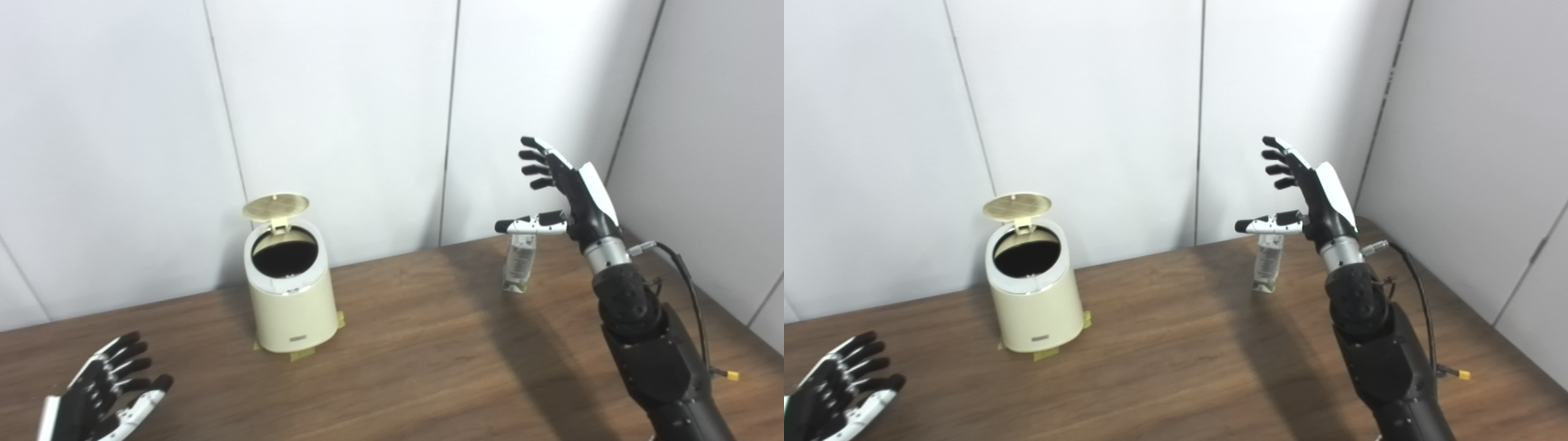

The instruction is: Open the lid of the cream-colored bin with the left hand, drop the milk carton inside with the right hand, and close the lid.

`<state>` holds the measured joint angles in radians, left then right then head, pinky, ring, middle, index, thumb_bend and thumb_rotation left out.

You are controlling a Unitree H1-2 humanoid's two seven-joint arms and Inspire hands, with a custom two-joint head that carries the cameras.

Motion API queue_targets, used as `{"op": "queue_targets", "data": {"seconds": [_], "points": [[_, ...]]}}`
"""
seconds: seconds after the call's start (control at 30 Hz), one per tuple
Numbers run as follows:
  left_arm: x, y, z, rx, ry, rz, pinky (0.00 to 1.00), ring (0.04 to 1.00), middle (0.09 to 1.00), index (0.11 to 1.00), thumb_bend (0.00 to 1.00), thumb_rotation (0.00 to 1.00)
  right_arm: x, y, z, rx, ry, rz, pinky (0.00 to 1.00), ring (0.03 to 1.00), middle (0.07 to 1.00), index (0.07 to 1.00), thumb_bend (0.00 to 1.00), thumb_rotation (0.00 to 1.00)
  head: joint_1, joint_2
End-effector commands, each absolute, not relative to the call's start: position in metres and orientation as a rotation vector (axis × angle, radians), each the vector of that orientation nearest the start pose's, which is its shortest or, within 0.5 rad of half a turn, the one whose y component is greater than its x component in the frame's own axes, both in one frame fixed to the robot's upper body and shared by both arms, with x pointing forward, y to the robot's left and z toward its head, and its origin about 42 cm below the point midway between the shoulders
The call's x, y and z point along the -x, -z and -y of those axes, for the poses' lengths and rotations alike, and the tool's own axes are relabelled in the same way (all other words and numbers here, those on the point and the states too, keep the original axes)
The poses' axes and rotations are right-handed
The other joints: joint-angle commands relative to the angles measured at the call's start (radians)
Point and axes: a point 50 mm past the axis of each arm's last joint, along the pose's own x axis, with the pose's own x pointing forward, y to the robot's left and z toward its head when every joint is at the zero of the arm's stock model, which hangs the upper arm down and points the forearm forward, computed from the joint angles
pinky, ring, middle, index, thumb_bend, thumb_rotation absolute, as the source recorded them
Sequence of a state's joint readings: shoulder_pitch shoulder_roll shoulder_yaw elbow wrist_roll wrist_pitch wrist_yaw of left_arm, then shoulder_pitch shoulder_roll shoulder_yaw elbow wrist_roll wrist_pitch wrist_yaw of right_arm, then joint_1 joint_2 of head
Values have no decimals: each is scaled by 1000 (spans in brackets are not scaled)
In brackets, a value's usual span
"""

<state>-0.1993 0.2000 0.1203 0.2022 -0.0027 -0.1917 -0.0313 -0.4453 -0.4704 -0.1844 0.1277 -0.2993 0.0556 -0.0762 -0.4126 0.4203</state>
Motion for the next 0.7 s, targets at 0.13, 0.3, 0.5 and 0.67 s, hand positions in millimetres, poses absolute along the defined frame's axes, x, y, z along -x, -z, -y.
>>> {"op": "queue_targets", "data": {"seconds": [0.13,0.3,0.5,0.67], "points": [[-355,-149,-309,-202,-69,256,595,724,773,787,682,177,-415,-308,412,646,337,281,767,888,953,944,854,146,-9,2],[-354,-150,-312,-200,-66,246,581,709,755,773,700,166,-423,-285,428,574,286,186,817,908,951,937,839,187,-7,5],[-351,-153,-311,-209,-49,250,594,720,767,781,689,162,-429,-262,438,501,231,137,909,924,949,961,859,156,-4,11],[-350,-154,-312,-205,-44,249,593,714,764,779,681,151,-436,-238,442,455,177,120,873,919,954,976,910,188,-1,17]]}}
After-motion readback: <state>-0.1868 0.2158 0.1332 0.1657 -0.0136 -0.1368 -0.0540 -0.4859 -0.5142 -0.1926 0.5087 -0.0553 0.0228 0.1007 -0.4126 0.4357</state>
